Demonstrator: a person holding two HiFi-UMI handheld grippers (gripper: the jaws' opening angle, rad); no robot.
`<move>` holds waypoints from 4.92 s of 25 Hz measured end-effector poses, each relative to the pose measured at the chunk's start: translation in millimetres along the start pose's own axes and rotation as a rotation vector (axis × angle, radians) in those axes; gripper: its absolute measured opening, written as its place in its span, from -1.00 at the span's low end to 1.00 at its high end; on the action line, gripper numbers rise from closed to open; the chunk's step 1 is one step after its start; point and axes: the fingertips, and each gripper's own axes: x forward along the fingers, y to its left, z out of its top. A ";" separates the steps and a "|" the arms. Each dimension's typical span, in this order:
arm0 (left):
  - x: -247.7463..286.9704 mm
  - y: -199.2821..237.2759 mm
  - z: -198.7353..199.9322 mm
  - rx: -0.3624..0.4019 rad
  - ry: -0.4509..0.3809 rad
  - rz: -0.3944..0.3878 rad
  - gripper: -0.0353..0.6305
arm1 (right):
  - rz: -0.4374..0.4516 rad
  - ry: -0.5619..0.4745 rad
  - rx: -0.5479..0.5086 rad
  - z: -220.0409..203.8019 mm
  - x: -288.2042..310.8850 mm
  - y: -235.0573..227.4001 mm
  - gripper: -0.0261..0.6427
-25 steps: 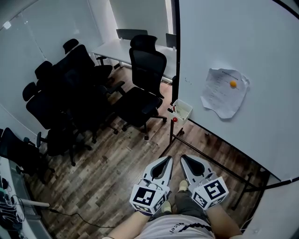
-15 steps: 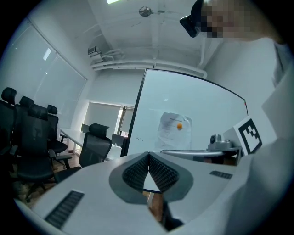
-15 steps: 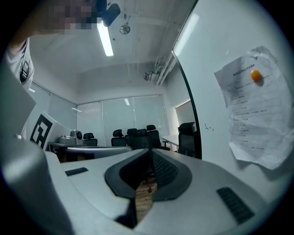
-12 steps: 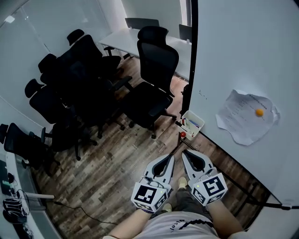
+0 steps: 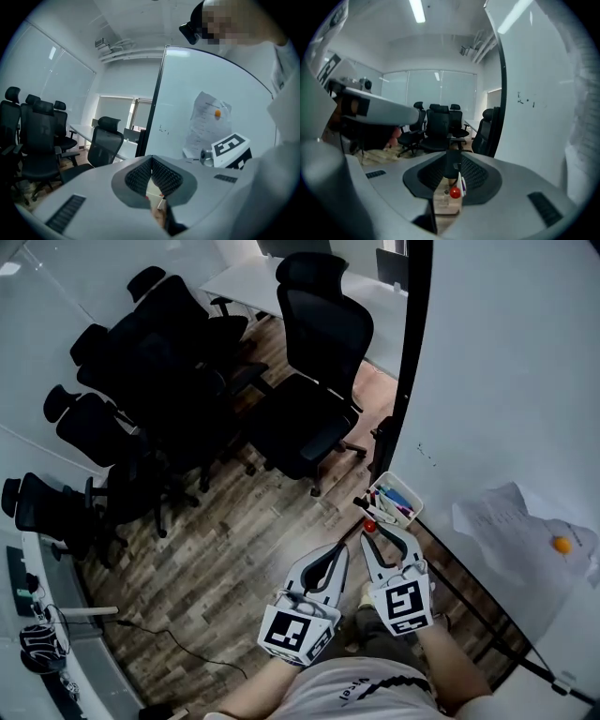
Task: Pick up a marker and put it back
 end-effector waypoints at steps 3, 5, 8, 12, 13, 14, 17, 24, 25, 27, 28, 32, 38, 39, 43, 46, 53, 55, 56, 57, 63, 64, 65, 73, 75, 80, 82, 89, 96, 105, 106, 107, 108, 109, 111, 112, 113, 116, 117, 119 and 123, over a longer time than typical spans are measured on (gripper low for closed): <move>13.6 15.1 -11.8 -0.023 0.017 0.006 -0.86 | -0.042 0.063 -0.101 -19.3 25.8 -6.8 -0.65; 22.4 25.3 -19.7 -0.035 0.025 -0.001 -0.86 | -0.063 0.089 -0.160 -28.5 41.7 -8.8 -0.64; 30.8 42.3 -26.4 -0.053 0.031 -0.007 -0.86 | -0.085 0.125 -0.217 -31.4 59.3 -5.7 -0.63; 37.7 63.0 -33.3 -0.069 0.030 -0.004 -0.86 | -0.134 0.181 -0.311 -43.9 78.1 -8.6 -0.60; 38.3 67.3 -35.6 -0.073 0.031 -0.003 -0.86 | -0.146 0.195 -0.336 -48.3 81.4 -9.6 -0.59; 38.4 71.1 -37.3 -0.077 0.032 -0.001 -0.86 | -0.157 0.211 -0.356 -51.8 84.1 -10.1 -0.58; 38.9 81.8 -39.7 -0.094 0.029 0.002 -0.86 | -0.184 0.258 -0.402 -58.8 90.2 -12.9 -0.55; 50.6 92.5 -51.9 -0.112 0.029 -0.039 -0.86 | -0.212 0.327 -0.440 -79.2 107.3 -20.2 -0.53; 51.6 92.5 -52.9 -0.112 0.027 -0.045 -0.86 | -0.216 0.336 -0.446 -81.2 108.9 -20.9 -0.53; 51.5 93.7 -53.5 -0.113 0.028 -0.049 -0.86 | -0.221 0.347 -0.452 -82.2 109.8 -20.7 -0.54; 50.7 95.0 -52.6 -0.114 0.029 -0.048 -0.86 | -0.221 0.349 -0.449 -81.5 109.5 -19.8 -0.59; 48.5 96.8 -49.2 -0.115 0.026 -0.044 -0.86 | -0.214 0.339 -0.410 -79.0 107.2 -20.1 -0.66; 43.0 87.3 -45.1 -0.105 0.025 -0.061 -0.86 | -0.231 0.255 -0.328 -57.8 87.2 -26.1 -0.69; 43.0 84.5 -44.2 -0.101 0.024 -0.066 -0.86 | -0.234 0.242 -0.314 -53.8 83.4 -27.9 -0.69; 41.0 69.9 -36.3 -0.075 0.013 -0.086 -0.86 | -0.235 0.169 -0.252 -32.8 62.5 -30.0 -0.69; 40.0 56.4 -27.0 -0.051 0.006 -0.113 -0.86 | -0.243 0.100 -0.187 -12.3 44.2 -33.5 -0.69; 39.2 21.9 9.0 0.009 -0.025 -0.182 -0.86 | -0.251 -0.112 0.011 52.7 -6.1 -48.5 -0.69; 37.2 12.6 19.8 0.023 -0.037 -0.201 -0.86 | -0.269 -0.157 0.014 69.0 -19.6 -52.2 -0.69; 36.1 8.3 24.6 0.030 -0.045 -0.210 -0.86 | -0.277 -0.169 0.017 74.8 -25.3 -53.3 -0.69; 34.9 4.2 28.8 0.036 -0.052 -0.218 -0.86 | -0.284 -0.176 0.023 79.5 -30.6 -54.0 -0.69; 23.1 -17.2 56.4 0.051 -0.081 -0.263 -0.86 | -0.293 -0.238 0.034 109.3 -59.4 -51.9 -0.69; 20.5 -20.7 61.4 0.052 -0.087 -0.272 -0.86 | -0.295 -0.247 0.040 112.5 -63.9 -51.6 -0.69; 18.0 -24.3 66.6 0.053 -0.097 -0.281 -0.86 | -0.296 -0.255 0.049 114.7 -68.3 -51.4 -0.69; 0.7 -53.2 102.1 0.080 -0.141 -0.340 -0.86 | -0.303 -0.335 0.055 150.9 -107.2 -45.2 -0.69; -0.1 -58.5 103.8 0.100 -0.140 -0.344 -0.86 | -0.304 -0.342 0.059 151.7 -111.6 -45.2 -0.69; 2.5 -60.0 106.7 0.075 -0.137 -0.349 -0.86 | -0.310 -0.349 0.063 153.7 -115.5 -48.2 -0.69; 3.1 -60.8 106.5 0.064 -0.140 -0.351 -0.86 | -0.310 -0.350 0.061 154.1 -116.8 -48.6 -0.69; -0.1 -63.5 111.0 0.063 -0.161 -0.342 -0.86 | -0.317 -0.367 0.060 157.9 -124.5 -48.3 -0.69; 6.9 -60.0 112.3 0.062 -0.167 -0.330 -0.86 | -0.340 -0.398 0.087 155.3 -122.5 -63.7 -0.69; 32.1 -51.9 88.7 0.051 -0.129 -0.288 -0.86 | -0.324 -0.398 0.107 117.1 -93.7 -90.0 -0.69; 36.5 -49.6 83.8 0.048 -0.119 -0.280 -0.86 | -0.319 -0.395 0.106 110.1 -87.7 -92.3 -0.69; 41.3 -47.5 78.9 0.045 -0.109 -0.272 -0.86 | -0.314 -0.392 0.103 103.0 -81.6 -94.5 -0.69; 46.0 -45.8 74.4 0.042 -0.100 -0.265 -0.86 | -0.309 -0.387 0.100 96.3 -75.7 -96.6 -0.69; 50.5 -44.5 70.2 0.040 -0.093 -0.260 -0.86 | -0.303 -0.382 0.095 90.0 -70.3 -98.6 -0.69; 59.2 -42.1 61.0 0.035 -0.075 -0.251 -0.86 | -0.294 -0.371 0.087 77.5 -59.6 -102.2 -0.69; 63.3 -40.6 55.4 0.033 -0.063 -0.248 -0.86 | -0.289 -0.365 0.084 70.9 -53.9 -103.7 -0.69; 67.2 -38.4 49.3 0.032 -0.051 -0.245 -0.86 | -0.284 -0.358 0.082 64.2 -47.7 -105.1 -0.69; 79.0 -28.6 30.8 0.022 -0.028 -0.230 -0.86 | -0.277 -0.339 0.073 44.5 -27.9 -110.5 -0.69; 83.1 -25.3 24.3 0.016 -0.019 -0.224 -0.86 | -0.275 -0.330 0.071 37.6 -22.0 -112.6 -0.69; 91.0 -19.1 11.0 0.007 0.005 -0.210 -0.86 | -0.273 -0.314 0.076 23.7 -11.6 -115.4 -0.69; 100.1 -9.9 -7.3 -0.008 0.039 -0.192 -0.86 | -0.262 -0.280 0.057 3.7 7.0 -110.9 -0.69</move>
